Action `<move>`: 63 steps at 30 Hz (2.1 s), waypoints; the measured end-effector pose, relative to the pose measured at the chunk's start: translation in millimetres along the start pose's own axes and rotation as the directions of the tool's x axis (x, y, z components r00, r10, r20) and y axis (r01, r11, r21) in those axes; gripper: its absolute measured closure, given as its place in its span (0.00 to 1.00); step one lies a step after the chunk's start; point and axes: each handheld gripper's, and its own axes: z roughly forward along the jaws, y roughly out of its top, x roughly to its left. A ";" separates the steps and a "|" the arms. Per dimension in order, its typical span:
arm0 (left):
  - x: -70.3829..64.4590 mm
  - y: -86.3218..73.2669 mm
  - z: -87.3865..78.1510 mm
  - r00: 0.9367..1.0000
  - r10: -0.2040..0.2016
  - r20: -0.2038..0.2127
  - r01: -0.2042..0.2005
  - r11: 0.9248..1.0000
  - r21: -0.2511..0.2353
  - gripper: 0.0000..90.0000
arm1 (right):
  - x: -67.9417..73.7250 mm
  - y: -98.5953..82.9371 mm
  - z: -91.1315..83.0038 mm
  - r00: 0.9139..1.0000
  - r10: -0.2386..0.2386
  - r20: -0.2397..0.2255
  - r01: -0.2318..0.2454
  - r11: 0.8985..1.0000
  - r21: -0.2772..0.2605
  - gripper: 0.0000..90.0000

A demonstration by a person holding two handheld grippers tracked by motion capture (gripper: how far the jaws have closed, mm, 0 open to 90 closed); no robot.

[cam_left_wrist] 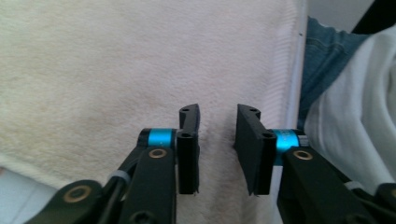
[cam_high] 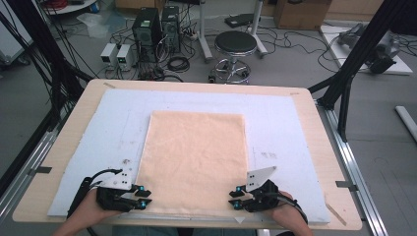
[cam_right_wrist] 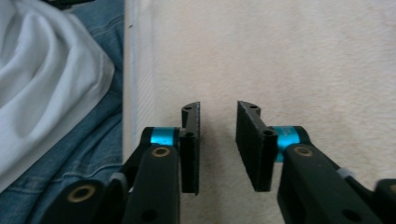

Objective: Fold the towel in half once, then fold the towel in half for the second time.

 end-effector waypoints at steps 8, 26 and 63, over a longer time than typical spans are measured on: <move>17.1 15.8 -1.3 0.993 -0.072 -0.097 0.065 0.995 -0.073 0.54 | -18.7 2.3 -11.9 0.989 0.075 0.128 -0.069 0.996 -0.055 0.59; 62.8 33.5 -3.4 0.931 -0.224 -0.288 0.180 0.969 -0.171 0.18 | -81.5 20.5 -25.6 0.916 0.217 0.337 -0.184 0.975 -0.125 0.29; 159.6 77.5 -7.5 0.869 -0.349 -0.350 0.286 0.933 -0.221 0.24 | -171.7 79.0 -28.9 0.899 0.222 0.377 -0.199 0.975 -0.099 0.28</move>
